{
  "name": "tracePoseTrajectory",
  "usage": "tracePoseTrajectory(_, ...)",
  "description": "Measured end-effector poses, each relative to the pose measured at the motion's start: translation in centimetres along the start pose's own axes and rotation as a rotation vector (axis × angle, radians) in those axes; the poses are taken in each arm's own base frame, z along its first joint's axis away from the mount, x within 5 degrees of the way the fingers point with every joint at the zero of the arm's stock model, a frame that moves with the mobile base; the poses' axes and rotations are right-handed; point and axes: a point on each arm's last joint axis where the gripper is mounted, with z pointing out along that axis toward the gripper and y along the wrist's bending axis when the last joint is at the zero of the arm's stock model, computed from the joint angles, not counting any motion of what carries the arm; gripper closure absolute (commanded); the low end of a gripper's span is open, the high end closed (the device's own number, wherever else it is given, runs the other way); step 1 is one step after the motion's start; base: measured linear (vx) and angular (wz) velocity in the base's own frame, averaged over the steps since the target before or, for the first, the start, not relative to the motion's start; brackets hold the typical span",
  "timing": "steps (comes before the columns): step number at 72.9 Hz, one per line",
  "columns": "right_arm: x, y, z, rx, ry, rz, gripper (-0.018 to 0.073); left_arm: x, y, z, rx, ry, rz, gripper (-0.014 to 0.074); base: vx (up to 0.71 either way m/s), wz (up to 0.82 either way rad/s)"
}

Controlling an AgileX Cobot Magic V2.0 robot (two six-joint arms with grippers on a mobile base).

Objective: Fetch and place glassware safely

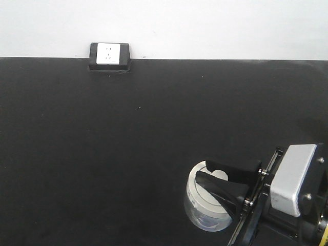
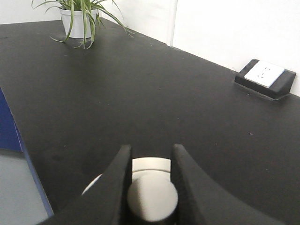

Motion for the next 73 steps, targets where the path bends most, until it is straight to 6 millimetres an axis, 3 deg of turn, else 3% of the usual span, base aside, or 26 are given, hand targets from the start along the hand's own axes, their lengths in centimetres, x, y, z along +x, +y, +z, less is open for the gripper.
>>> tracePoseTrajectory(73, 0.00, -0.02, 0.00, 0.002, 0.000, 0.002, 0.0560, 0.00, 0.00, 0.00, 0.000, 0.000, 0.000, 0.0603, 0.00, 0.00)
